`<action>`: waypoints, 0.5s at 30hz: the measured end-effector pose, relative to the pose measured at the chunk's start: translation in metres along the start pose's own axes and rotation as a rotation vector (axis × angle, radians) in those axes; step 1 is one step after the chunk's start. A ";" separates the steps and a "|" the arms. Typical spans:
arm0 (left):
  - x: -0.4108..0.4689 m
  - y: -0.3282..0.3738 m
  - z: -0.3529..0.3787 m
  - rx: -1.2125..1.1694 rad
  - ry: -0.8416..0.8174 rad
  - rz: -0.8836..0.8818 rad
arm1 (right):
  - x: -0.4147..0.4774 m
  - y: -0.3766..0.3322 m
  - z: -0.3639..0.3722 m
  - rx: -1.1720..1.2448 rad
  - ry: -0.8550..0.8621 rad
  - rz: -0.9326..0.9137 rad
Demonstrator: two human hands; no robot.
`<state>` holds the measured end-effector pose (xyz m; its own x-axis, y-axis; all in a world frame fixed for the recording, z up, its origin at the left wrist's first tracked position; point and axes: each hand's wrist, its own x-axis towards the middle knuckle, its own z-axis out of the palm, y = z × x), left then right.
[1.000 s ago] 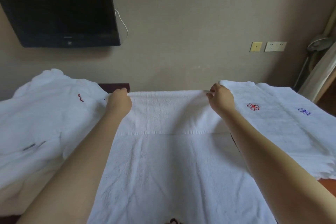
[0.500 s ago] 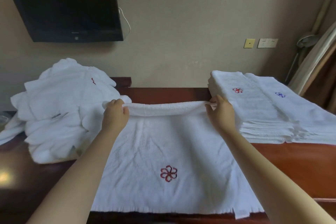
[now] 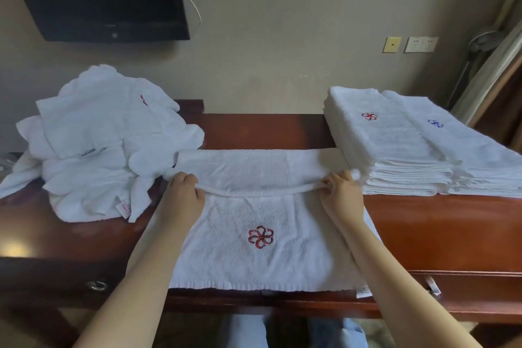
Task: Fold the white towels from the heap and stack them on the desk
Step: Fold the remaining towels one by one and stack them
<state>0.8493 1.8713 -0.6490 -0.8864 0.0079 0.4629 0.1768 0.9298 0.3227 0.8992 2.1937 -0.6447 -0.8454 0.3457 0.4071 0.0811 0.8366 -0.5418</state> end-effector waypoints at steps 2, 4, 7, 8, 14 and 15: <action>0.000 0.003 -0.002 0.004 0.050 0.015 | 0.001 0.000 0.000 0.057 0.056 0.004; -0.003 0.005 -0.003 -0.011 0.136 0.036 | 0.000 0.000 -0.001 0.117 0.137 -0.019; -0.006 0.008 -0.007 0.016 0.204 0.049 | -0.001 -0.001 -0.002 0.135 0.163 -0.041; -0.007 0.009 -0.008 0.045 0.189 0.047 | -0.001 -0.001 -0.002 0.118 0.149 -0.043; -0.009 0.009 -0.004 0.115 0.073 -0.086 | -0.005 -0.006 -0.003 -0.072 0.152 -0.050; -0.009 0.009 -0.002 0.141 0.045 -0.101 | -0.006 -0.007 -0.004 -0.086 0.194 -0.054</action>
<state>0.8597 1.8785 -0.6486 -0.8758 -0.1019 0.4718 0.0230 0.9675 0.2517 0.9061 2.1870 -0.6405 -0.7328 0.3676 0.5726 0.0901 0.8865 -0.4539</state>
